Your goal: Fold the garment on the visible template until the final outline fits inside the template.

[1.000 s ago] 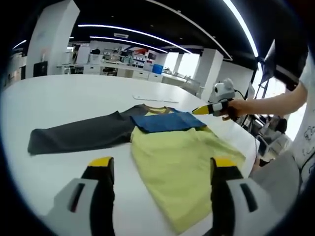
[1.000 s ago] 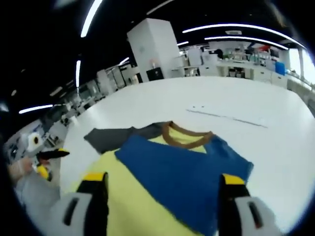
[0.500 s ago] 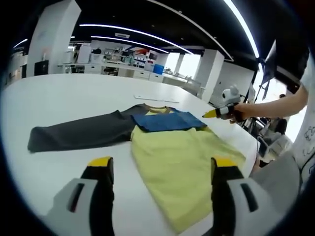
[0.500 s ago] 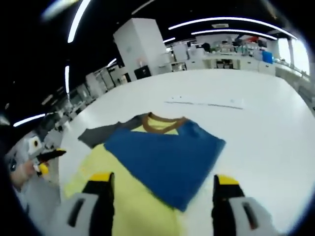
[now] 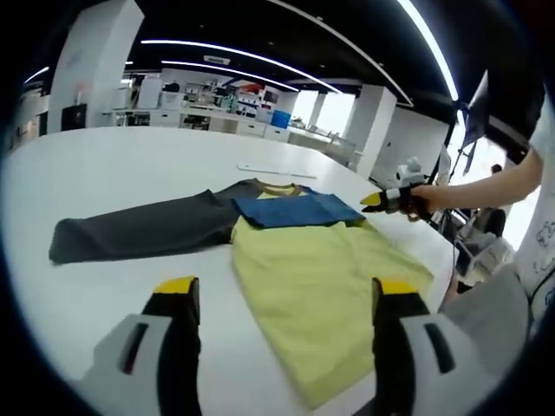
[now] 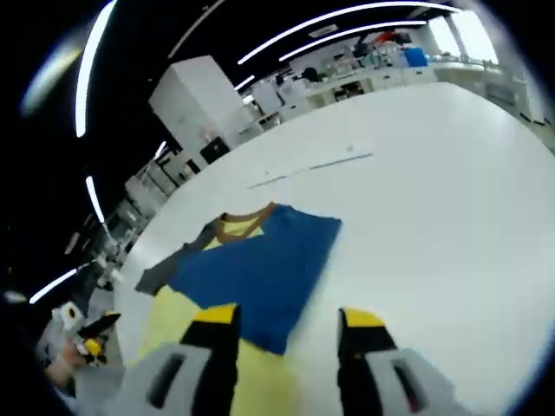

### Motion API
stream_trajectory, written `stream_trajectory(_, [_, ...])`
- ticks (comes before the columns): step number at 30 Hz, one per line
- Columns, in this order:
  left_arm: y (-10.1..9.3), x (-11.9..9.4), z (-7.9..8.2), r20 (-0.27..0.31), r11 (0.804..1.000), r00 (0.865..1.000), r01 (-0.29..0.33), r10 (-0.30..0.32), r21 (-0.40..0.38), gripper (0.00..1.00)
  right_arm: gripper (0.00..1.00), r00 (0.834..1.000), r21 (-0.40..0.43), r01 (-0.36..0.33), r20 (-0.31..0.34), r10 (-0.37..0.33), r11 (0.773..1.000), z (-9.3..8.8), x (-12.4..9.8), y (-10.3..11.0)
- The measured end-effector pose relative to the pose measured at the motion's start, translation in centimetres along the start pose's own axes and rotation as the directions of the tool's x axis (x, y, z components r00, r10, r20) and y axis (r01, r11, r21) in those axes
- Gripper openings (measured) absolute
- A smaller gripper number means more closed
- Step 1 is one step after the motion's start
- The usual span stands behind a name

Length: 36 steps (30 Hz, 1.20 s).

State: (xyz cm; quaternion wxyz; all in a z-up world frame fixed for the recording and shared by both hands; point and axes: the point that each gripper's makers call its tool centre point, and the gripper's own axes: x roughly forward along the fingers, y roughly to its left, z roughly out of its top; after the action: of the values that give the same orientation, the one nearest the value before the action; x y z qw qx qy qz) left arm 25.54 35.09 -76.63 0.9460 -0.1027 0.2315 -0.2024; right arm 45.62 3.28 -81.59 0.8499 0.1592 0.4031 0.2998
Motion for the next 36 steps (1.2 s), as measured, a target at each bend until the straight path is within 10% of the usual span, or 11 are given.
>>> stream_trajectory(19, [-0.7,0.2,-0.5,-0.016,1.0,1.0,0.001,-0.001,0.001,0.78,0.0,1.0,0.192,-0.011,-0.007,0.012,0.981,-1.3,1.5,0.1])
stream_trajectory(36, [-0.3,0.2,-0.7,-0.022,1.0,1.0,-0.003,0.003,-0.007,0.77,0.0,0.998,0.151,0.058,0.03,-0.064,0.987,-0.1,0.4,-2.6])
